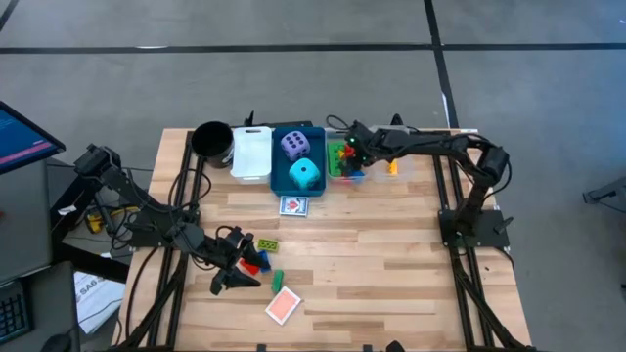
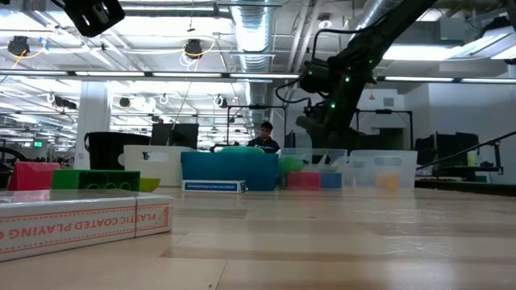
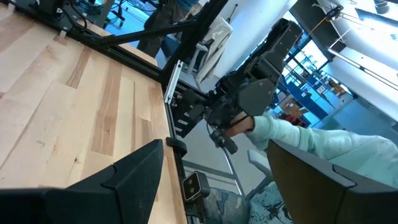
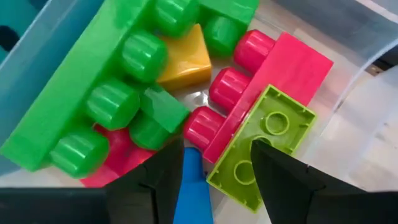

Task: Pick & Place Toys
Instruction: Put the light green 8 stud game piece into the right transparent bin

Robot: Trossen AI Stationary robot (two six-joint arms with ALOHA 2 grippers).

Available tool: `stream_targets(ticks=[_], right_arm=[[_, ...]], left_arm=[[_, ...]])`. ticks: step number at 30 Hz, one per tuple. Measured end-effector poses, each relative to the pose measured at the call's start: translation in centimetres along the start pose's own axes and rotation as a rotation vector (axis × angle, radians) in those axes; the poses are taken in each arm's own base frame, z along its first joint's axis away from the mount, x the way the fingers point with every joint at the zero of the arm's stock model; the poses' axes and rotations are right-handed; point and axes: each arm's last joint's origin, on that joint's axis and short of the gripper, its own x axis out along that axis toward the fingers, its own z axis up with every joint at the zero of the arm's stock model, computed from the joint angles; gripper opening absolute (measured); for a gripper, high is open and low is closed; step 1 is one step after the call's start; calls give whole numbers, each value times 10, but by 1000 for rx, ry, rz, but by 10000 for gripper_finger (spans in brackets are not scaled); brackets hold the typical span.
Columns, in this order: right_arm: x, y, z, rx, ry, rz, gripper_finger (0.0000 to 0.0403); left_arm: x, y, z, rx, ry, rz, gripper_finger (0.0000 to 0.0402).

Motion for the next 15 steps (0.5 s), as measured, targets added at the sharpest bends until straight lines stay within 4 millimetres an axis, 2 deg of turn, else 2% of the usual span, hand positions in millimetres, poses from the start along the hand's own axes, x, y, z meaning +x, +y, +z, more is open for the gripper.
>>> stream_targets(ticks=[7, 15], right_arm=[[0, 0, -1, 38, 7, -8, 172], [-1, 3, -3, 29, 17, -7, 98]], left_arm=[[0, 0, 0, 0, 0, 0, 282], [0, 0, 0, 0, 0, 0, 282]])
